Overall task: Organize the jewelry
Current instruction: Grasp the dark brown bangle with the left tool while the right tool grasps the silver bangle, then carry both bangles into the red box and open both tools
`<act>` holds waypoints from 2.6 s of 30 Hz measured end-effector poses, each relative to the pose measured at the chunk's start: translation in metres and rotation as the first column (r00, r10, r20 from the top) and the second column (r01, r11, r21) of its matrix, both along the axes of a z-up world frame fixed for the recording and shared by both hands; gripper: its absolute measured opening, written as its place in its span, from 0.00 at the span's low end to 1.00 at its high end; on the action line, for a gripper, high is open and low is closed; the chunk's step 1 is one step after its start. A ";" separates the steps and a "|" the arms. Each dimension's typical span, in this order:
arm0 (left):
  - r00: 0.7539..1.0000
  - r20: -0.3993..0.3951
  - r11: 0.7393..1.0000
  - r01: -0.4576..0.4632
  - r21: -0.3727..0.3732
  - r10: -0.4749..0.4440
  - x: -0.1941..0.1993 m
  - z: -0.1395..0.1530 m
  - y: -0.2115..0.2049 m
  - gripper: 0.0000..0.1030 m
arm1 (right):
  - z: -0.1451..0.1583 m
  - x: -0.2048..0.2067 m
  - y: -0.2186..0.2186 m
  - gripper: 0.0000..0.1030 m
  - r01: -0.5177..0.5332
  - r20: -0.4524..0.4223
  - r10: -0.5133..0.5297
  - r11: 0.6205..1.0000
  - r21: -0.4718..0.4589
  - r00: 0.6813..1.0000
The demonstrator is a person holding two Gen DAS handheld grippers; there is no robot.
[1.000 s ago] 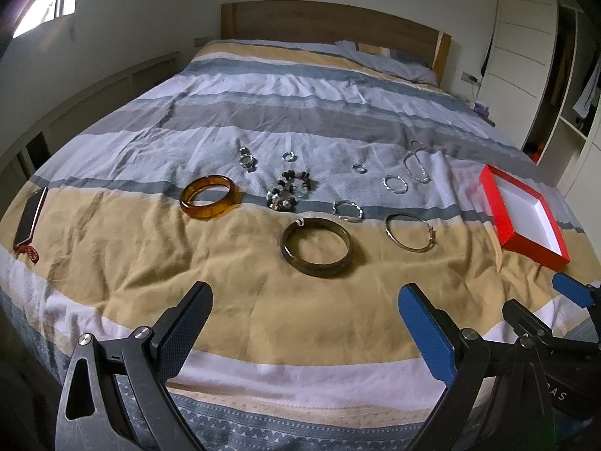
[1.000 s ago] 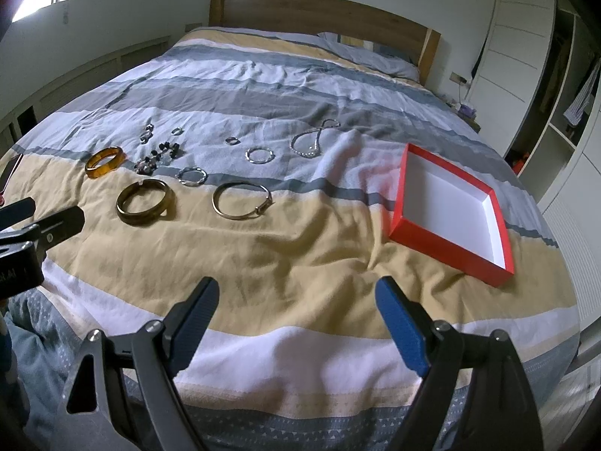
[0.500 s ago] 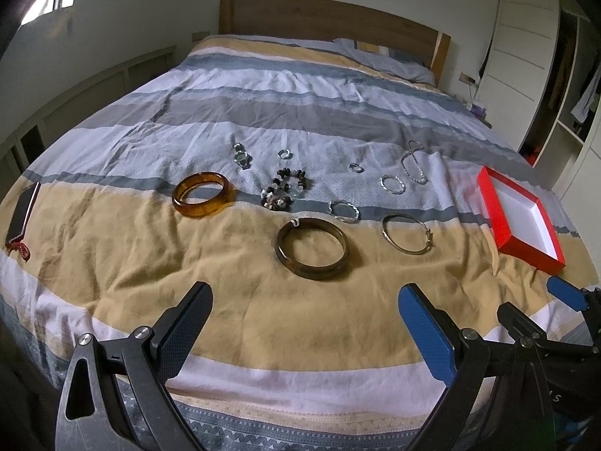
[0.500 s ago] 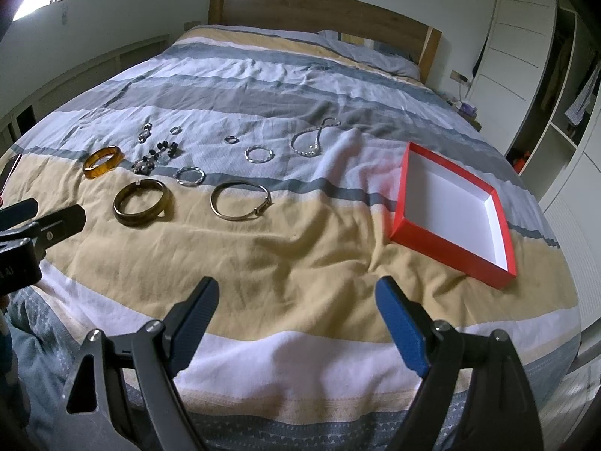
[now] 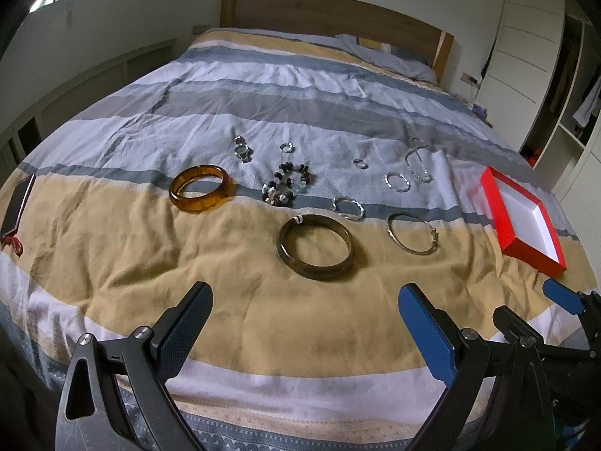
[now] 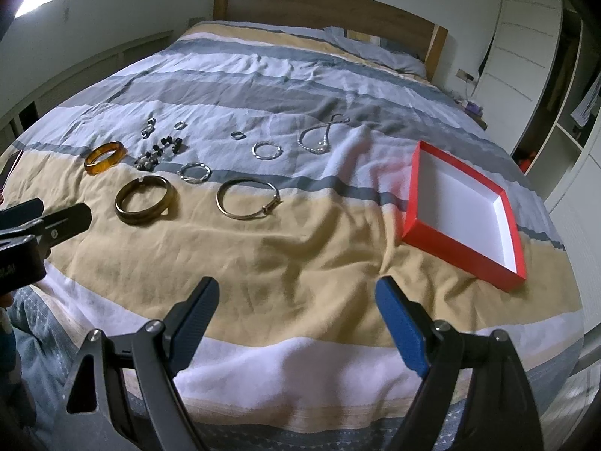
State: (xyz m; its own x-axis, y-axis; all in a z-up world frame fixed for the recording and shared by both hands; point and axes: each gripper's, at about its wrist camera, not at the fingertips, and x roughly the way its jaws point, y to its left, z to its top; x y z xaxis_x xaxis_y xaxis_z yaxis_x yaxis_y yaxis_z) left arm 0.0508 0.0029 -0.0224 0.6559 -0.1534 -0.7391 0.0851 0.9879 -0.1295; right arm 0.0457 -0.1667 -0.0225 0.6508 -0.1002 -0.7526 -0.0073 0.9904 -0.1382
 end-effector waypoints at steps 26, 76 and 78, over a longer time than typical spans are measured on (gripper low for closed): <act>0.995 -0.060 0.996 -0.079 0.051 0.082 0.076 -0.017 0.076 0.77 | -0.024 0.088 0.003 0.80 -0.113 -0.058 0.130 0.966 0.233 0.990; 0.972 -0.177 0.988 0.157 -0.001 -0.154 0.054 -0.010 -0.050 0.09 | 0.012 0.048 -0.081 0.66 -0.075 0.015 0.073 0.962 0.263 0.997; 0.967 -0.166 0.980 0.198 -0.004 -0.195 0.056 -0.002 -0.071 0.09 | 0.018 0.041 -0.102 0.66 -0.044 0.023 0.040 0.966 0.257 0.999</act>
